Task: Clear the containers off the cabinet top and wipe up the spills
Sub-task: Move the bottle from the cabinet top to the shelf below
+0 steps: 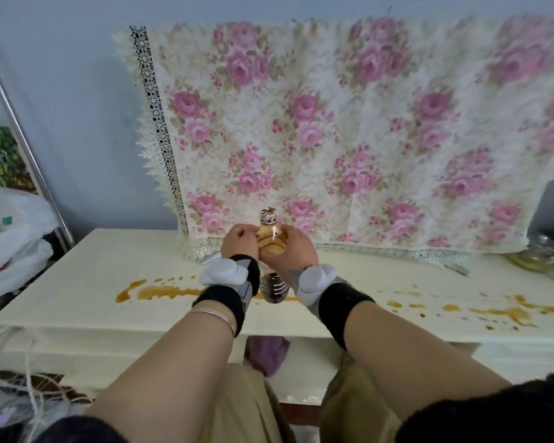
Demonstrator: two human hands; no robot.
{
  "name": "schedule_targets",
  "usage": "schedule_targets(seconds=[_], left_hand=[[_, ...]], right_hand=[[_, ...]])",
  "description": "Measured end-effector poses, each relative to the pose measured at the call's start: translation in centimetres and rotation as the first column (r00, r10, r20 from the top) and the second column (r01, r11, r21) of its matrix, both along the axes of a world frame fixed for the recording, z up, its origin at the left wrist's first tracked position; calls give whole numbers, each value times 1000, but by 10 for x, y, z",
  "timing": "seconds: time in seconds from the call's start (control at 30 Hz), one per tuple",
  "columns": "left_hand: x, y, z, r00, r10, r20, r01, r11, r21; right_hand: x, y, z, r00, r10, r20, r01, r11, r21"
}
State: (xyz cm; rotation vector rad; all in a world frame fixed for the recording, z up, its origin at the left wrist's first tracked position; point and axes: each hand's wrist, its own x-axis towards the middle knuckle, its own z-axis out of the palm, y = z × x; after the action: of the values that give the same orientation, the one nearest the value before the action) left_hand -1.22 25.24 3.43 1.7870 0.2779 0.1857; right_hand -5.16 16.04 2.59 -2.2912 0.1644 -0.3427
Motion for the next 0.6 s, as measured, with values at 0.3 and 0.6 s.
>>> schedule_targets(seconds=[0.3,0.6], left_hand=[[-39,-81,-11,984,-177,-25,177,984,17],[-85,-141,-37,954,-283,-97,286,958,15]], right_hand=[[-58,-77,-15,987,-162,-4,162,985,62],[-116,-139,-42,960,-277,-26,279,958,71]])
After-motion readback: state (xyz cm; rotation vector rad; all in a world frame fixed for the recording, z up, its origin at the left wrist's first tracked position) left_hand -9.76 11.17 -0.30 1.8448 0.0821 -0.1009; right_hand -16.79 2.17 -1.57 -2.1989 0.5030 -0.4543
